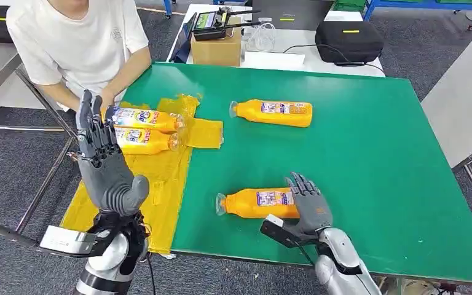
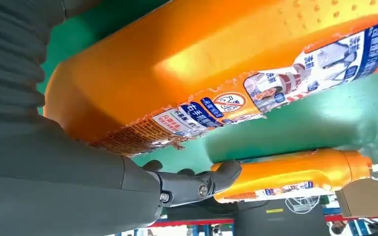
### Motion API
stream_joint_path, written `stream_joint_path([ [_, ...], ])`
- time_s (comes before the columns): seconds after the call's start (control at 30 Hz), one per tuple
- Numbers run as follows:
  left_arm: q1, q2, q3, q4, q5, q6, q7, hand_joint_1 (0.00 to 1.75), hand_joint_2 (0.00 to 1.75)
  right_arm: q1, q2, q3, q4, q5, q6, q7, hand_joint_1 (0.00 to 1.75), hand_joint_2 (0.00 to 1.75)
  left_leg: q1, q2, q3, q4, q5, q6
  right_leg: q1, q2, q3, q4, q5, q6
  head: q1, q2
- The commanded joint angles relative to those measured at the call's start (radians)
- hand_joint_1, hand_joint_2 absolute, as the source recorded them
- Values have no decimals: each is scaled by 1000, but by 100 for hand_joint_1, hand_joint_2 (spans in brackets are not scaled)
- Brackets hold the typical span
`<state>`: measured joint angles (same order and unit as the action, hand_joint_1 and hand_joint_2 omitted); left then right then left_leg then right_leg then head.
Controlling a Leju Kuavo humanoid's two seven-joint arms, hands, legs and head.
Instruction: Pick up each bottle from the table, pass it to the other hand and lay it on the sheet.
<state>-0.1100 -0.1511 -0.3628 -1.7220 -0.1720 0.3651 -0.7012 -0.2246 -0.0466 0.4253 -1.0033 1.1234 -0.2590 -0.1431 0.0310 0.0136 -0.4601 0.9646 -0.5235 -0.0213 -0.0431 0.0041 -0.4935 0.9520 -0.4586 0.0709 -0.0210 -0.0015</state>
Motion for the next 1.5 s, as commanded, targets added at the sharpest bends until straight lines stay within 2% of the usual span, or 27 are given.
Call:
stream_joint_path([
  [0.03,-18,16,30,79,-30,-18,3,0,175,-75,-19,50,147,77,77,99,0,175,1,-2,1,-2,1,3,2,-1,2,-3,1,-5,0,0],
  [0.07,-16,15,35,84,-35,-24,3,0,175,-83,-37,61,166,93,108,118,155,175,0,-1,1,-1,0,2,1,0,1,-1,1,-3,0,0],
  [0.1,-15,14,38,86,-38,-26,3,0,175,-88,-46,63,178,97,127,128,173,175,0,-1,1,-2,1,3,1,0,2,-2,1,-4,0,0],
  [0.13,-15,10,45,92,-44,-29,3,0,175,-99,-46,57,212,106,162,174,169,175,0,-1,2,-1,0,2,1,0,2,-2,1,-3,0,0],
  [0.23,-26,2,52,114,-53,-41,9,0,175,-140,-56,59,324,131,221,233,175,175,1,-1,4,-2,1,3,1,-1,5,-3,2,-4,0,0],
  [0.4,-37,-1,46,149,-66,-45,14,0,175,-159,-69,67,411,163,241,256,175,175,1,-8,10,-2,4,3,2,-8,10,-6,2,-5,0,0],
  [0.53,-45,4,33,171,-84,-50,11,0,175,-184,-68,67,462,180,261,262,175,175,0,-5,16,-1,1,2,1,-5,8,-6,1,-3,0,0],
  [0.67,-49,7,28,175,-84,-50,8,0,175,-192,-64,45,493,150,250,216,175,175,1,-7,17,0,2,3,2,-6,10,-7,2,-4,0,0],
  [0.7,-46,11,28,172,-80,-51,7,0,175,-190,-57,27,490,124,222,183,175,175,1,-9,15,-2,4,4,3,-9,10,-10,4,-5,0,0],
  [0.77,-36,21,25,165,-73,-55,3,0,175,-182,-49,1,468,67,203,103,175,175,1,-6,19,1,2,3,2,-6,13,-8,2,-3,1,0],
  [0.8,-32,28,22,162,-63,-61,3,0,175,-162,-37,-46,431,-15,215,32,175,175,1,-5,21,1,1,3,2,-4,14,-7,2,-3,0,0],
  [0.83,-29,32,18,161,-52,-64,3,0,175,-136,-30,-80,378,-101,227,-36,175,175,1,-6,16,1,3,4,2,-6,11,-8,4,-4,1,0],
  [0.9,-20,42,-1,179,-70,-75,20,0,175,-77,-16,-91,231,-192,190,-84,175,175,1,-3,23,1,-1,3,1,-3,17,-7,1,-3,1,0],
  [0.93,-16,46,-16,198,-95,-86,55,0,175,-54,-5,-89,162,-215,162,-86,175,175,1,-5,17,0,2,4,3,-4,11,-8,4,-5,0,0],
  [0.97,-14,44,-22,218,-105,-79,47,0,175,-41,-3,-73,114,-217,175,-49,175,175,1,-3,20,1,0,4,2,-2,14,-7,3,-4,1,0],
  [1.0,-13,50,-41,247,-122,-119,112,0,175,-9,14,-101,47,-280,142,-80,175,175,1,-1,23,0,-1,4,2,-1,21,-7,1,-3,1,0],
  [1.03,-8,36,-43,274,-121,-126,125,0,175,15,28,-115,-8,-319,132,-105,175,175,2,-2,18,-2,1,4,3,-2,21,-9,4,-6,1,0],
  [1.07,-7,30,-49,295,-130,-120,116,0,175,27,29,-109,-41,-322,138,-87,175,175,1,-2,24,-1,-1,4,2,-1,26,-7,1,-4,0,0],
  [1.1,2,9,-43,323,-113,-132,140,0,175,56,55,-141,-103,-394,114,-131,175,175,1,-3,21,-3,0,4,2,-2,24,-9,2,-6,0,0],
  [1.13,12,-20,-31,347,-73,-151,163,0,175,83,73,-161,-158,-436,84,-165,175,175,1,-3,25,-2,-2,4,2,-2,27,-8,1,-4,0,0],
  [1.2,27,-67,-25,413,-29,-171,206,0,175,146,97,-189,-276,-485,43,-181,175,175,3,-5,21,-2,-2,4,4,-4,26,-8,0,-4,0,0],
  [1.27,27,-75,-30,445,-22,-167,211,0,175,169,102,-194,-322,-500,34,-188,175,175,3,-5,15,-3,-1,5,4,-3,19,-8,0,-4,-1,0],
  [1.33,33,-99,-7,470,1,-135,231,0,175,197,142,-242,-366,-601,20,-239,175,175,2,-6,10,-2,-1,6,3,-4,15,-7,0,-5,0,0],
  [1.5,29,-132,8,510,78,-84,283,0,175,258,199,-259,-432,-692,18,-276,175,175,2,-5,6,-1,-2,5,3,-3,11,-7,-1,-3,0,0],
])
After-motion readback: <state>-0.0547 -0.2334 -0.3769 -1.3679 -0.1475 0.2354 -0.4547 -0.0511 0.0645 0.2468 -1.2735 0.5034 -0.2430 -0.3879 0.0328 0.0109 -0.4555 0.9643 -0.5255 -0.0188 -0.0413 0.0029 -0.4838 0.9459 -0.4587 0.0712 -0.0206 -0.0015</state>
